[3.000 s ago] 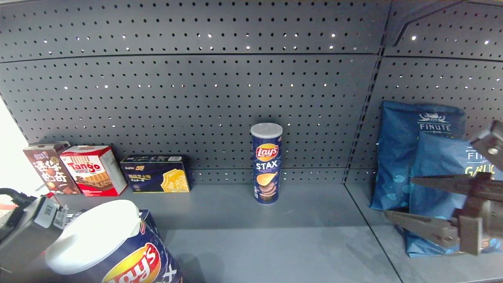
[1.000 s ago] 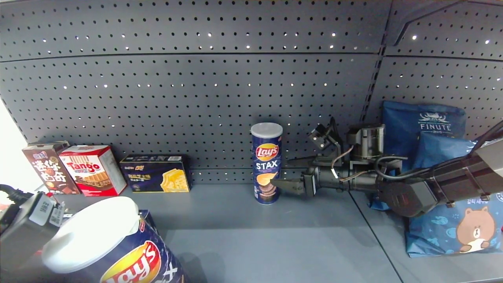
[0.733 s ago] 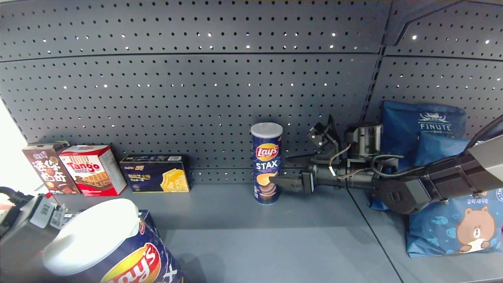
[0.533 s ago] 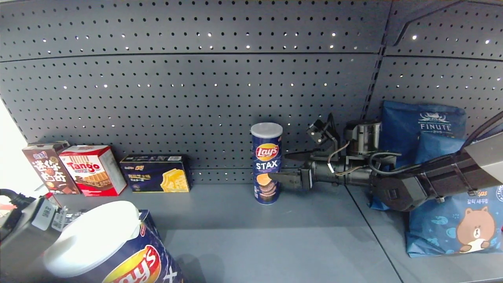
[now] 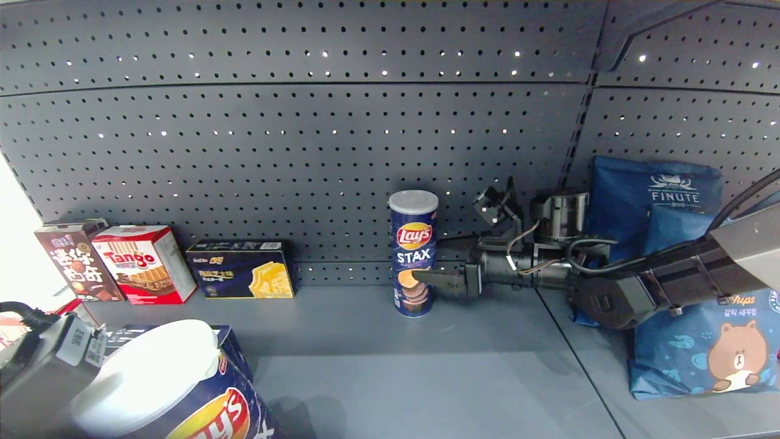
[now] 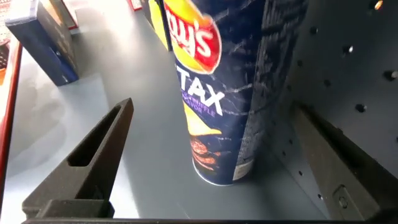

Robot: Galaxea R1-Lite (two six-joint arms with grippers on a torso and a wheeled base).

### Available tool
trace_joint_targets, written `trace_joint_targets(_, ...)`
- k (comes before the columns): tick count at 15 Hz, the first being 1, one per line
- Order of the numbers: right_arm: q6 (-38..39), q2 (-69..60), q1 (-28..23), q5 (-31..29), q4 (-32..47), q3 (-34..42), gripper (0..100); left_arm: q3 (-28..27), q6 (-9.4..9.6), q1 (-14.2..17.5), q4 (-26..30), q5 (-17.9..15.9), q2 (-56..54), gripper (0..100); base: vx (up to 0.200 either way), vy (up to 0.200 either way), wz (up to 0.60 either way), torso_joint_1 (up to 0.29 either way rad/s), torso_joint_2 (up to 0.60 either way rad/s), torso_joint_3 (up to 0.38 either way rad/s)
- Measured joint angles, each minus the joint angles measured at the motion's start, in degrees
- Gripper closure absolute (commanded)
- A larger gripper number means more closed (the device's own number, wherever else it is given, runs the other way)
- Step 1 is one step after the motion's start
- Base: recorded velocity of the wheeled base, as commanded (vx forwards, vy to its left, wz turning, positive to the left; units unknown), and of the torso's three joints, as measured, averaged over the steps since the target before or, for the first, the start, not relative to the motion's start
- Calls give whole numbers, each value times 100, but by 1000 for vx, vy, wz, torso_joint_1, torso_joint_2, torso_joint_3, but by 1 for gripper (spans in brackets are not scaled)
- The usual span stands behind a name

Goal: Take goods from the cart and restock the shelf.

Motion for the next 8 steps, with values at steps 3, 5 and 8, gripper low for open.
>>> trace_joint_targets(3, -1, 139, -5, 5, -54, -23, 0, 11, 2, -2, -2, 0, -2, 100, 0, 0, 0, 0, 0, 0)
trace_joint_targets(5, 0, 284, 1, 29, -101, -69, 0, 11, 2, 0, -2, 0, -5, 100, 0, 0, 0, 0, 0, 0)
trace_joint_targets(8, -1, 522, 21, 38, -106, -244, 0, 13, 2, 9, -2, 0, -5, 100, 0, 0, 0, 0, 0, 0)
